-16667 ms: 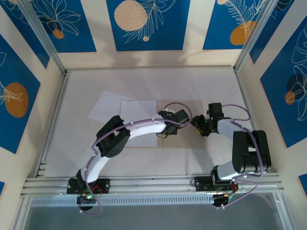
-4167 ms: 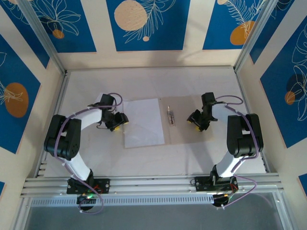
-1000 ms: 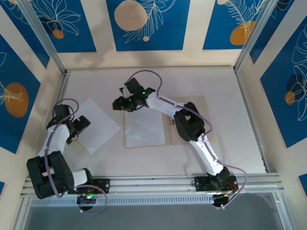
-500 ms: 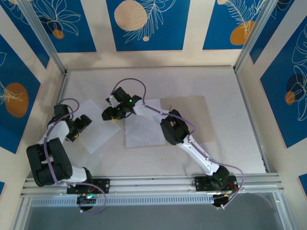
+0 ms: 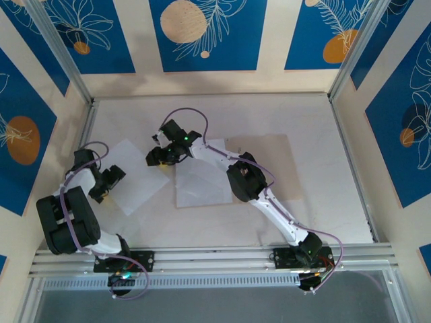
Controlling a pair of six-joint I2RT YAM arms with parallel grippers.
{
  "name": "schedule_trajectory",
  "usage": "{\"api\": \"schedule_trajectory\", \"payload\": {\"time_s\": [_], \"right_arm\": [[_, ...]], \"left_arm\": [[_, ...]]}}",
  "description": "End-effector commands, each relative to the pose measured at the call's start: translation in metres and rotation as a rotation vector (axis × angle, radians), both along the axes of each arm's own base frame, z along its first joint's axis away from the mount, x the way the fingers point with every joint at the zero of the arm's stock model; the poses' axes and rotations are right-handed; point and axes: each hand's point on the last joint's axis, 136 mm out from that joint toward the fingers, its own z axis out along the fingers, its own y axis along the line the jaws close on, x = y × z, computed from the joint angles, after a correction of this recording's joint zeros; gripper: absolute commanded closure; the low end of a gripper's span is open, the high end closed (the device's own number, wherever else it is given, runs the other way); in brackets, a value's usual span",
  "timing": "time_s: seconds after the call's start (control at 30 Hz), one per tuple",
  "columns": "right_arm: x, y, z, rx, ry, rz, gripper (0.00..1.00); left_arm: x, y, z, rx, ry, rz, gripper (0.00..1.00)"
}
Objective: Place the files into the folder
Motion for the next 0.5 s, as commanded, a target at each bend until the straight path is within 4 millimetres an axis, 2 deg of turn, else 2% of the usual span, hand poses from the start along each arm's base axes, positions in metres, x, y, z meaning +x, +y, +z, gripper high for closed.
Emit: {"api": "schedule_trajectory", "payload": {"time_s": [0.0,0.17,0.47], "right_arm": [[-0.006,0.001,-0.003,0.003,0.044,0.012,0.46],[-0.01,0.003,-0.003,0.014,0.062,0.022,0.47],[-0.01,0.0,-0.017,0.003,0.109,0.011,0.47]], "left_arm": [[-0.006,0.003,-0.007,-0.012,0.027,0.01,0.07],[0.002,-0.003,-0.011,-0.05,-0.003,-0.006,0.12],[0.016,-0.013,-0.019,-0.121,-0.056,-0.034,0.16]]}}
